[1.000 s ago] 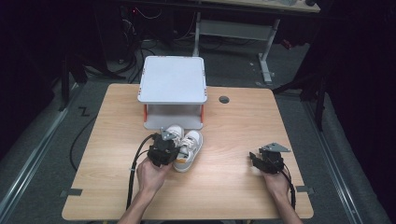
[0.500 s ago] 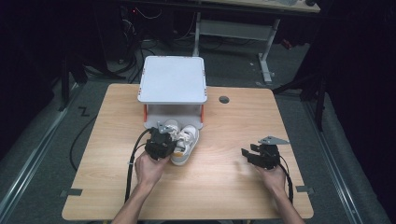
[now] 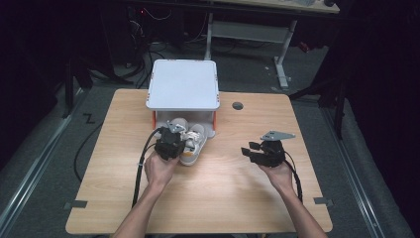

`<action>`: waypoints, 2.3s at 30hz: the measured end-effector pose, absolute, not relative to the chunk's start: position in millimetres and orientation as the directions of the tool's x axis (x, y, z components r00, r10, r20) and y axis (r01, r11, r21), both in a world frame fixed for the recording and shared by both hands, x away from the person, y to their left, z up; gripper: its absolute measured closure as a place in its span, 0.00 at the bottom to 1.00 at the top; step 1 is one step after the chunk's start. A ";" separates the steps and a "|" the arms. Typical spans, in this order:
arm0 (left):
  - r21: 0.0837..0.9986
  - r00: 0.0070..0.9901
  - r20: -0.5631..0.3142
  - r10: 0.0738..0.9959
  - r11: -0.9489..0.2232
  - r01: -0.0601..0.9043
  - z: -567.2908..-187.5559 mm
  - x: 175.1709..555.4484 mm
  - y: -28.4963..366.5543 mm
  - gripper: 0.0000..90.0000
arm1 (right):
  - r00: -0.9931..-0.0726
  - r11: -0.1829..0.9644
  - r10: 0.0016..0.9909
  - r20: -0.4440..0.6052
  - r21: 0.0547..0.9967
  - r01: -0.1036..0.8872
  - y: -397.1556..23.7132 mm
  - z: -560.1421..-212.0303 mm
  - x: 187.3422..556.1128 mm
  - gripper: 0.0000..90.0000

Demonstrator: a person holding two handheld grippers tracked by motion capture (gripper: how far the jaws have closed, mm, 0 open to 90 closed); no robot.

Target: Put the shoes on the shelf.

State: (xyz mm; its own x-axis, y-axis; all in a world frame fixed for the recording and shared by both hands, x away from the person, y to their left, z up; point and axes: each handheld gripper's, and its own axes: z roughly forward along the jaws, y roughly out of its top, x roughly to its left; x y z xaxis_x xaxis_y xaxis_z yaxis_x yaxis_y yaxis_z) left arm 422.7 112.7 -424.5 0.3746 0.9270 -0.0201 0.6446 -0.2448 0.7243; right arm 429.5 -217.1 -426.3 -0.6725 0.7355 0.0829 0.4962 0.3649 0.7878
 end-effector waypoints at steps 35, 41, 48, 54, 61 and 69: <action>0.779 0.215 -0.009 0.976 -0.128 0.614 -447.0 483.3 102.9 0.90 | -0.681 0.333 0.732 -0.003 0.874 0.354 -96.3 -350.6 506.4 0.86; 0.770 0.209 -0.003 0.978 -0.131 0.625 -450.0 491.3 100.3 0.90 | -0.654 0.333 0.757 -0.020 0.872 0.359 -87.4 -351.3 516.5 0.87; 0.769 0.198 -0.004 0.980 -0.124 0.628 -453.1 495.1 99.6 0.87 | -0.650 0.342 0.759 -0.016 0.861 0.377 -84.3 -354.0 522.3 0.87; 0.770 0.192 0.009 0.981 -0.129 0.624 -451.3 494.3 98.3 0.72 | -0.650 0.340 0.760 -0.014 0.861 0.379 -85.6 -354.2 522.2 0.87; 0.762 0.200 0.035 0.979 -0.156 0.628 -451.0 491.8 94.4 0.58 | -0.655 0.343 0.756 -0.017 0.862 0.374 -87.1 -354.4 522.3 0.87; 0.743 0.221 -0.096 0.970 -0.078 0.665 -447.9 493.7 99.2 0.46 | -0.653 0.343 0.758 -0.016 0.860 0.377 -87.7 -354.3 522.2 0.87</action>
State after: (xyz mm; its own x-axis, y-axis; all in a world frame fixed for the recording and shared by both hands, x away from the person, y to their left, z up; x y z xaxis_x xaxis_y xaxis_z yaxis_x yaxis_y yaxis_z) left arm 493.7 99.2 -447.9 0.2212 0.9705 -0.0960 0.6645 -0.0779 0.7432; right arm 522.2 -87.7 -354.3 -0.6526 0.7576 -0.0158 0.3771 0.3427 0.8604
